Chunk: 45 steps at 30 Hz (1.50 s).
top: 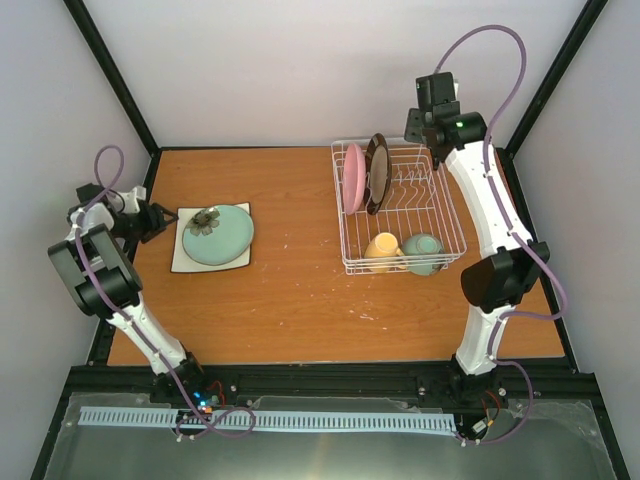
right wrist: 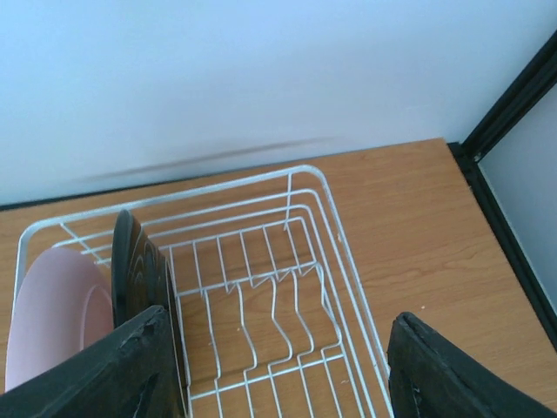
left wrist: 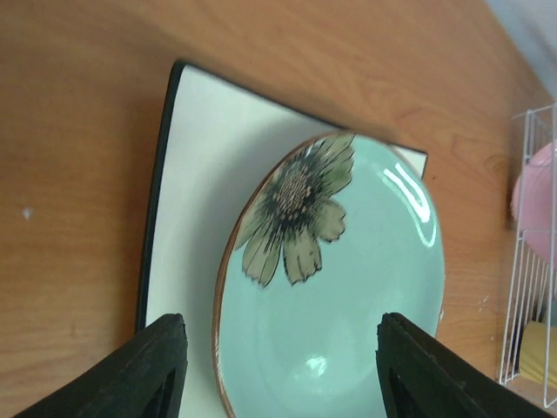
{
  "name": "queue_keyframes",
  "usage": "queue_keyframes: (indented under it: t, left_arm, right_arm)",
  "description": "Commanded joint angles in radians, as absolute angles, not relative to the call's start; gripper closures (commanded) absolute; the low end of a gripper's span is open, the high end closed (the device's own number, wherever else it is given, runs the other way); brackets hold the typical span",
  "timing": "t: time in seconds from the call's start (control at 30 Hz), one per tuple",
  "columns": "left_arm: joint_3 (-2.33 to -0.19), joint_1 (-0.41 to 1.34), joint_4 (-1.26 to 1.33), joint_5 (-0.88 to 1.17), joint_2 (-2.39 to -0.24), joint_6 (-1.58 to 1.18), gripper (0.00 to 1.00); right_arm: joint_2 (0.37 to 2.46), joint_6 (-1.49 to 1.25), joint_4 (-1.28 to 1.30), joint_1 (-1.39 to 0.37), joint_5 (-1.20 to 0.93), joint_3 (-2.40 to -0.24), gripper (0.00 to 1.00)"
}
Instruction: Load the mixed dishes into the dish rack
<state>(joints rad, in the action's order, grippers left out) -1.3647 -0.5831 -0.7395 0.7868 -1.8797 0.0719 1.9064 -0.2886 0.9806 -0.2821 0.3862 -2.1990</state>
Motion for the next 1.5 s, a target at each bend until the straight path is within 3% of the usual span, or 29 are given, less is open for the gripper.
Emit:
queue_keyframes:
  t: [0.0, 0.2, 0.47, 1.07, 1.2, 1.3, 1.37, 1.47]
  left_arm:
    - [-1.355, -0.585, -0.811, 0.712, -1.878, 0.121, 0.4]
    - [-1.343, -0.586, -0.818, 0.708, -1.902, 0.121, 0.4]
    - [-1.333, -0.583, -0.824, 0.8, -1.975, 0.126, 0.54]
    - [-1.336, -0.517, -0.81, 0.854, -2.09, 0.135, 0.56]
    - [-1.338, -0.505, -0.813, 0.863, -2.12, 0.142, 0.68]
    - [-1.338, -0.503, -0.816, 0.874, -2.13, 0.145, 0.82]
    - [-1.334, -0.502, -0.816, 0.877, -2.131, 0.149, 0.97]
    - [-1.331, -0.502, -0.818, 0.884, -2.124, 0.15, 0.99]
  right_arm:
    - [1.893, -0.28, 0.941, -0.286, 0.338, -2.142, 0.33]
    - [1.894, -0.259, 0.924, -0.277, 0.31, -2.133, 0.33]
    - [1.901, -0.265, 0.918, -0.27, 0.291, -2.136, 0.33]
    - [1.908, -0.281, 0.932, -0.268, 0.29, -2.137, 0.33]
    - [1.911, -0.281, 0.933, -0.268, 0.291, -2.139, 0.34]
    - [1.914, -0.278, 0.938, -0.267, 0.291, -2.141, 0.34]
    - [1.917, -0.276, 0.942, -0.268, 0.291, -2.143, 0.34]
    - [1.921, -0.273, 0.946, -0.267, 0.286, -2.141, 0.34]
